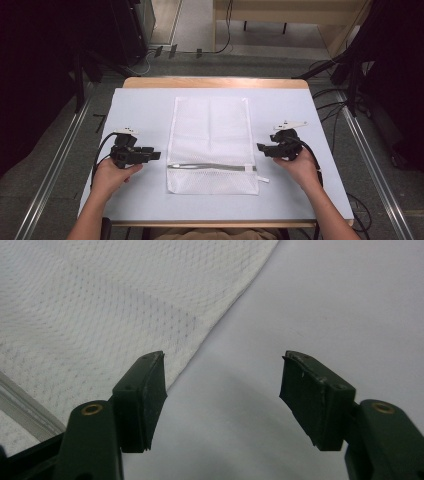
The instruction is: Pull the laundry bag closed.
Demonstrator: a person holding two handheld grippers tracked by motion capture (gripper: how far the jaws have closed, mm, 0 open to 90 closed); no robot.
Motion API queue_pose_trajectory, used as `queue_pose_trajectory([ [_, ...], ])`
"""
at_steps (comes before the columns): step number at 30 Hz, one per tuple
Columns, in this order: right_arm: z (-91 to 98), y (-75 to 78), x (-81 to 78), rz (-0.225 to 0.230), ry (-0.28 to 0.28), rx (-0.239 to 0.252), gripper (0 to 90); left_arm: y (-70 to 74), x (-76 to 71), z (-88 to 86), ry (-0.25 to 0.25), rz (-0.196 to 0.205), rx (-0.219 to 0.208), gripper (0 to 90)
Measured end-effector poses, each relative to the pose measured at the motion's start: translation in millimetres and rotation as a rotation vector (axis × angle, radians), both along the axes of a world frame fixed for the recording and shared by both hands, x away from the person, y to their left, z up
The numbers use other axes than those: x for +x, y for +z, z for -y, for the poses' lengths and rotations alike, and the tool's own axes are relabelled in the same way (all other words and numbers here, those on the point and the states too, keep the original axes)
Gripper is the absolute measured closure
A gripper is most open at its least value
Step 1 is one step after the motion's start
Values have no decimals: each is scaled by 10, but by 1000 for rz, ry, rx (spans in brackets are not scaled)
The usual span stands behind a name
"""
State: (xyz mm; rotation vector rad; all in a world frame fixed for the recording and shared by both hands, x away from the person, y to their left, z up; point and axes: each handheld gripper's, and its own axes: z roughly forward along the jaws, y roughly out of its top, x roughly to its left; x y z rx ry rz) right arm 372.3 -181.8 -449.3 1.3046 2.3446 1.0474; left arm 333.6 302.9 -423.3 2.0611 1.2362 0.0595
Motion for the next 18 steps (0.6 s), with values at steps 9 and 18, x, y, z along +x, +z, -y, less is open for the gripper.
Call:
queue_pose_trajectory([
  [9, 8, 14, -8, 13, 10, -6, 408, 5, 11, -21, 4, 10, -21, 439],
  [18, 10, 25, -35, 3, 10, 17, 404, 28, -5, -14, -7, 30, -22, 395],
])
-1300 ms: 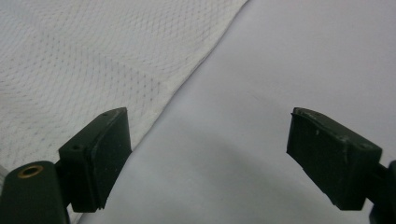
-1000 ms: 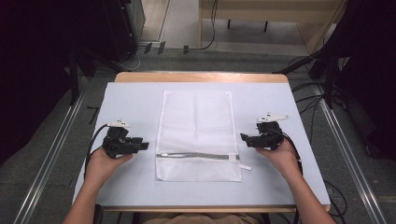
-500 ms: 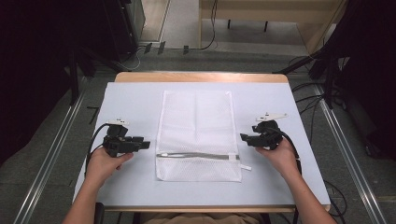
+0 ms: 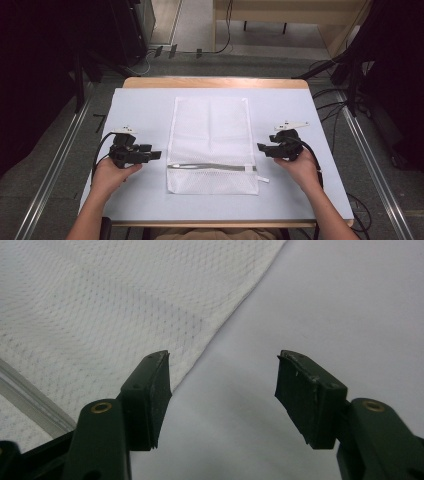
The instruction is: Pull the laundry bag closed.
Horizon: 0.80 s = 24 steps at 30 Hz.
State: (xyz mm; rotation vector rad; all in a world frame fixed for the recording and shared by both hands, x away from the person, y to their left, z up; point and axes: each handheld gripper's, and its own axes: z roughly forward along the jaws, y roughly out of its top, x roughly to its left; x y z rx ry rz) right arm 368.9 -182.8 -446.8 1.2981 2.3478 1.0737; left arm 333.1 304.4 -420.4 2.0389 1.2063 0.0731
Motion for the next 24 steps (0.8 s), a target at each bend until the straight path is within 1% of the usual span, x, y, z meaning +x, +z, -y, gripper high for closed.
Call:
queue_pose_trajectory([
  [1, -4, 6, -12, 1, 3, -2, 408, -4, 6, 6, -2, 1, -6, 394],
  [6, -30, 7, -24, -14, 5, -5, 414, 0, 6, 12, -8, -10, 8, 391],
  [8, -41, 1, -28, -15, 12, -13, 415, 2, 7, 13, -9, -11, 6, 388],
  [10, -45, 2, -28, -17, 15, -12, 416, 7, 12, 15, -5, -11, -4, 384],
  [12, -45, 3, -27, -19, 16, -11, 416, 7, 13, 15, -3, -13, -4, 380],
  [14, -39, 18, -29, -20, 8, -5, 430, 6, 8, 18, -3, -19, -1, 378],
  [17, -45, 37, -40, -28, -1, 1, 446, 11, 4, 24, -8, -17, -2, 376],
  [24, -118, 101, -86, -23, 33, -4, 448, 31, -22, 40, -15, -14, 4, 373],
])
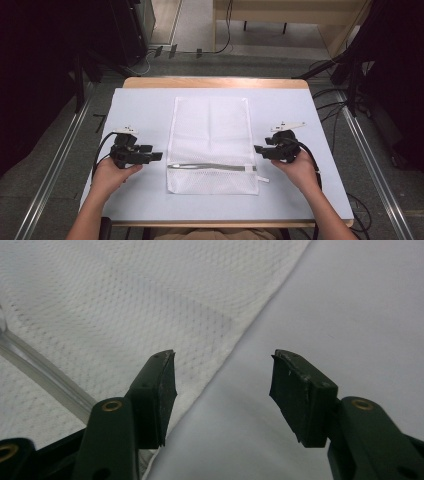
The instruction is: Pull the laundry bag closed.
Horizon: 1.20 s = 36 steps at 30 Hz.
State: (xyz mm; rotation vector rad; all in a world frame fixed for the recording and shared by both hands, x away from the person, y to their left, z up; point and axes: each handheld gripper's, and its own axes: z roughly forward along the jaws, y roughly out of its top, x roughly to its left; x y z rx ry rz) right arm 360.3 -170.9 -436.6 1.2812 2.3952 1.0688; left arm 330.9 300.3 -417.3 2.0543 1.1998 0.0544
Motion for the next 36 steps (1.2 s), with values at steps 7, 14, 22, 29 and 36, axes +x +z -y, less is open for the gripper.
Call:
queue_pose_trajectory([
  [7, -78, 46, -47, 0, 27, -6, 446, 22, -20, 10, -5, 2, 1, 369],
  [14, -148, 82, -87, 9, 53, -7, 449, 26, -31, 26, -22, 6, 7, 365],
  [22, -278, 102, -145, 8, 92, -14, 451, 26, -40, 38, -31, 22, 7, 360],
  [29, -389, 106, -193, 9, 123, -18, 457, 10, -36, 43, -31, 12, 15, 360],
  [36, -525, 100, -233, 11, 152, -20, 471, -6, -28, 50, -37, 10, 11, 364],
])
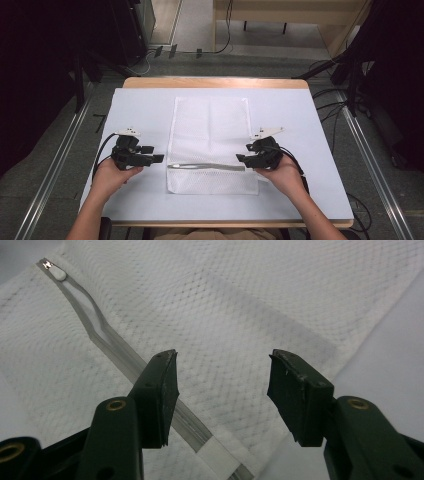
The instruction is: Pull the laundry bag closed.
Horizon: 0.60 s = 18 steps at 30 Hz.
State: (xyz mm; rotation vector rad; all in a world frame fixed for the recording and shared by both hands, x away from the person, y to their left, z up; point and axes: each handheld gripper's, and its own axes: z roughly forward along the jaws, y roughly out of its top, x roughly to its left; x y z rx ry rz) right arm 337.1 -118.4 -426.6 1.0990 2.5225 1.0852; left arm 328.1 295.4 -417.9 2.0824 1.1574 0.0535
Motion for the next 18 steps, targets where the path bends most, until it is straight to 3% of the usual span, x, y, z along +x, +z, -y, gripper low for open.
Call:
queue_pose_trajectory([
  [4, -76, -4, -21, 2, 16, -3, 475, -33, 11, 22, -7, -6, -9, 373],
  [18, -318, 34, -69, 0, 61, 2, 522, -64, 13, -6, 9, -14, 20, 376],
])
